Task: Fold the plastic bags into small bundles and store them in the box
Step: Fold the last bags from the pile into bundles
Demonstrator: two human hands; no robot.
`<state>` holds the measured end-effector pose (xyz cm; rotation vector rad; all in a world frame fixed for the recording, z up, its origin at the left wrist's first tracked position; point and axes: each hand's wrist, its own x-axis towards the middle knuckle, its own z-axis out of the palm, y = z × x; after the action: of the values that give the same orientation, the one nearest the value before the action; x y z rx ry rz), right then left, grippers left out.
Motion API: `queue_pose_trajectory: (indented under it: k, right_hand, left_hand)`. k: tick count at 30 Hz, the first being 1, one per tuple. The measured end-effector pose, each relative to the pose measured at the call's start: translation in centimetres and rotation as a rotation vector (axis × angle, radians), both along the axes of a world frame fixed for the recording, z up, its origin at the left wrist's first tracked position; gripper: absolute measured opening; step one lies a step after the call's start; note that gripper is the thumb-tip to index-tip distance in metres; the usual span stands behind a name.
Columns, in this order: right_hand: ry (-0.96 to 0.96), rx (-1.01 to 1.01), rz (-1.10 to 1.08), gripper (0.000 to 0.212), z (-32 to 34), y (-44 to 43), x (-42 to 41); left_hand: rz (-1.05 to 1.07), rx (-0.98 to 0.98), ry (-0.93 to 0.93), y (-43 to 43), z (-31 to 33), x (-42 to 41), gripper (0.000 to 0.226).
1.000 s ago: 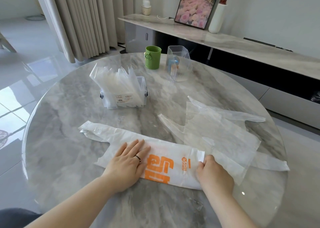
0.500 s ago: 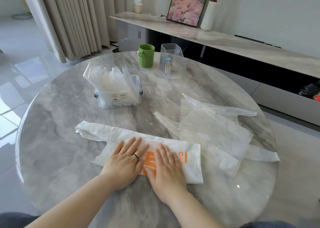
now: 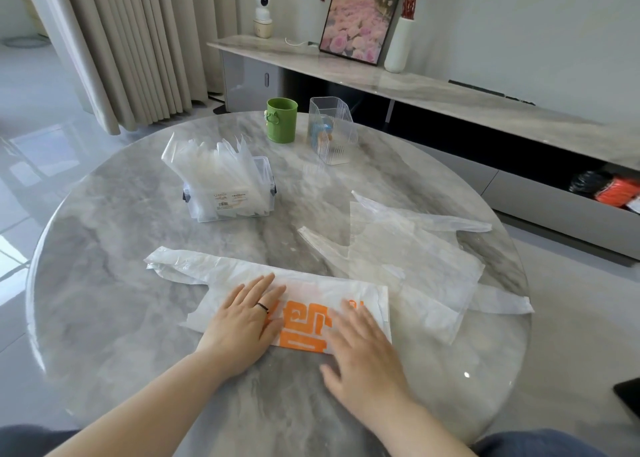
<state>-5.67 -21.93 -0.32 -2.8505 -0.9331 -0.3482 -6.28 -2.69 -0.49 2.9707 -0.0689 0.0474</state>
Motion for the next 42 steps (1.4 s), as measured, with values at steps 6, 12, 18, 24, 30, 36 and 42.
queue_pose_trajectory:
  k: [6,12,18,24,30,36,42]
  right_hand:
    - [-0.010,-0.139,-0.007,0.024,1.0,3.6,1.1]
    - [-0.117,-0.195,-0.004,0.034,1.0,5.0,1.6]
    - [-0.193,-0.107,0.034,0.036,0.9,3.5,2.2]
    - [-0.168,0.011,0.024,0.030,0.6,2.1,2.8]
    - [-0.117,0.034,0.031,0.026,0.5,-0.9,1.5]
    - [-0.050,0.043,0.012,0.026,0.3,-1.8,1.1]
    - [-0.046,0.030,0.113,0.025,0.4,-2.0,0.3]
  left_hand:
    - [-0.141,-0.032,0.093,0.4,0.3,-0.2,0.055]
    - [-0.176,-0.160,0.056,1.1,0.6,-1.2,0.060]
    - [-0.165,-0.014,-0.031,1.5,1.5,-1.3,0.051]
    - [-0.218,0.004,-0.081,0.5,1.7,-1.7,0.052]
    - [-0.324,0.007,-0.100,0.5,1.6,-2.4,0.044]
    - [-0.341,0.030,-0.153,-1.5,0.9,-4.1,0.055]
    - [-0.314,0.063,-0.228,-1.6,0.4,-3.7,0.040]
